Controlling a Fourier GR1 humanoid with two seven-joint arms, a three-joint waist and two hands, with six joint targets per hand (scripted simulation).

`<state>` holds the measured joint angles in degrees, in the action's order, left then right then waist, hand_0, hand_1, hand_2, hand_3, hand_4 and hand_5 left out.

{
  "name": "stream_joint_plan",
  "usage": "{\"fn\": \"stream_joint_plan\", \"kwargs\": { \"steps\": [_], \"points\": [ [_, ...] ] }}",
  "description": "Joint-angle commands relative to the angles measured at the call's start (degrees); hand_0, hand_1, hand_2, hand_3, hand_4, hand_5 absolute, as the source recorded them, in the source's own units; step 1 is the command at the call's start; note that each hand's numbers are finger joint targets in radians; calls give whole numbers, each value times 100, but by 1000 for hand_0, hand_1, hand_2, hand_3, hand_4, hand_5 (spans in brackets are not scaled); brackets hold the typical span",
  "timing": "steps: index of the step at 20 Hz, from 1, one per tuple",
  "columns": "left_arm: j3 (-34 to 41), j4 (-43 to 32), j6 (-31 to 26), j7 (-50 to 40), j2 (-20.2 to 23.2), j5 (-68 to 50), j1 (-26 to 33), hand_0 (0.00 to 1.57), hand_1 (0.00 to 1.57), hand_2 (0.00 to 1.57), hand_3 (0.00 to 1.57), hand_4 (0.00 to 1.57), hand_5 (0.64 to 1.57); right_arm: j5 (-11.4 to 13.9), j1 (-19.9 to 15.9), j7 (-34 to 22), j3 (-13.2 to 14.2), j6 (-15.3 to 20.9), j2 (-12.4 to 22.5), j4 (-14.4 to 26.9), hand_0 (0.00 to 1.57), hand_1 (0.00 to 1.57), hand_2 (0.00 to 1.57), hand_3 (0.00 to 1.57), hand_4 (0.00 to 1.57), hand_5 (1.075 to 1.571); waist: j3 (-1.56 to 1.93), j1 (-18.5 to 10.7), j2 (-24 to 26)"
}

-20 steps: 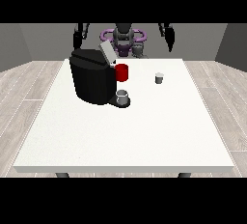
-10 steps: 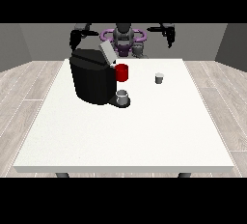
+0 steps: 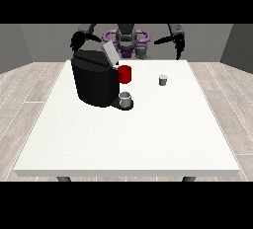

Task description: Insert the coffee pod into the coffee machine and close the lid

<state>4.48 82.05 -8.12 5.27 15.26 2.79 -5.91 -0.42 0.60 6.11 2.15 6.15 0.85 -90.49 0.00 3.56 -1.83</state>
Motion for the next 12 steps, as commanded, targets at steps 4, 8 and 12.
{"fn": "stream_joint_plan", "kwargs": {
  "steps": [4,8,12],
  "points": [
    [215,-1215,-14,-26,254,304,-690,0,0,0,0,0,1571,-116,-367,-358,-132,-90,-9,-327,0,0,0,0,192,1571,-3,397,-362],
    [490,-1911,-134,-71,439,210,-1341,0,0,0,0,0,1571,38,-357,182,-326,43,-82,43,0,0,0,0,283,1571,-1,406,-634],
    [246,-2303,66,17,296,652,-1332,0,0,0,0,0,1571,57,-553,-75,-173,181,-83,279,0,0,0,0,332,1571,-1,219,-490]
  ]
}}
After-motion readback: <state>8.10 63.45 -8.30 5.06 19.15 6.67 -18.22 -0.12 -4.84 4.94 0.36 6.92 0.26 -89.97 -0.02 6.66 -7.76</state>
